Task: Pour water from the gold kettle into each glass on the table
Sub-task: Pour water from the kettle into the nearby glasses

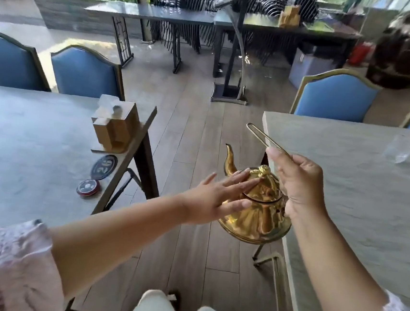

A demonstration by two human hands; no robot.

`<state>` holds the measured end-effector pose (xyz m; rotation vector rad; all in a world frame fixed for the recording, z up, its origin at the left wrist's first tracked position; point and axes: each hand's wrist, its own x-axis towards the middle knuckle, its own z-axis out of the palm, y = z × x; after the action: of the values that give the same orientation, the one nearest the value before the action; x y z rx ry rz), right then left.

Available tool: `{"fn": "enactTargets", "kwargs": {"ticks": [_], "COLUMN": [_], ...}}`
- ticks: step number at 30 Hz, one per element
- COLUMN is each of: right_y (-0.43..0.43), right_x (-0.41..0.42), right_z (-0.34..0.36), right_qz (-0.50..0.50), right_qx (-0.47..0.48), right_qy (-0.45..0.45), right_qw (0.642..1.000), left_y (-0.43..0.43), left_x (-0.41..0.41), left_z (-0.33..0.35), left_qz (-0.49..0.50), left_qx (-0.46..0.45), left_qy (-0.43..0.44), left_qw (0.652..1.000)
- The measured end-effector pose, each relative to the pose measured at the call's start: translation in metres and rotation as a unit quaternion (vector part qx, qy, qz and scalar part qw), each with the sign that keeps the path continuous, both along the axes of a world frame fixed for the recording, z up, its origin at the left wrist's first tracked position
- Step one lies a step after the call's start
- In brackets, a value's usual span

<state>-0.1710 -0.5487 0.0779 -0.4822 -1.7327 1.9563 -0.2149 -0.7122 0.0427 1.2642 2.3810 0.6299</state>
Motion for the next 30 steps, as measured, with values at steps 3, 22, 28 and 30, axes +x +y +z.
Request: {"fn": "enactTargets", "kwargs": {"ticks": [3,22,28,30], "right_y": [0.001,0.141,0.214,0.231], "right_x": [-0.026,-0.122,-0.139,-0.142], "right_z": [0.000,-0.004,-0.002,-0.002], "right_qz": [-0.049,-0.310,-0.350,-0.365], "right_qx": [0.006,0.011,0.029,0.038], "right_qy": [-0.002,-0.012,-0.016,-0.018], "right_qw": [0.999,0.951,0.936,0.930], "left_y": [0.003,0.191,0.284,0.309], "left_x": [-0.043,-0.220,-0.249,-0.254], "left_z": [0.002,-0.007,-0.013,-0.016], "left_qz": [-0.058,-0.335,-0.400,-0.415], "left_qx": [-0.005,0.025,0.036,0.040], "left_qy": [0.008,0.010,0.019,0.017], "left_qw": [0.998,0.942,0.916,0.909]}}
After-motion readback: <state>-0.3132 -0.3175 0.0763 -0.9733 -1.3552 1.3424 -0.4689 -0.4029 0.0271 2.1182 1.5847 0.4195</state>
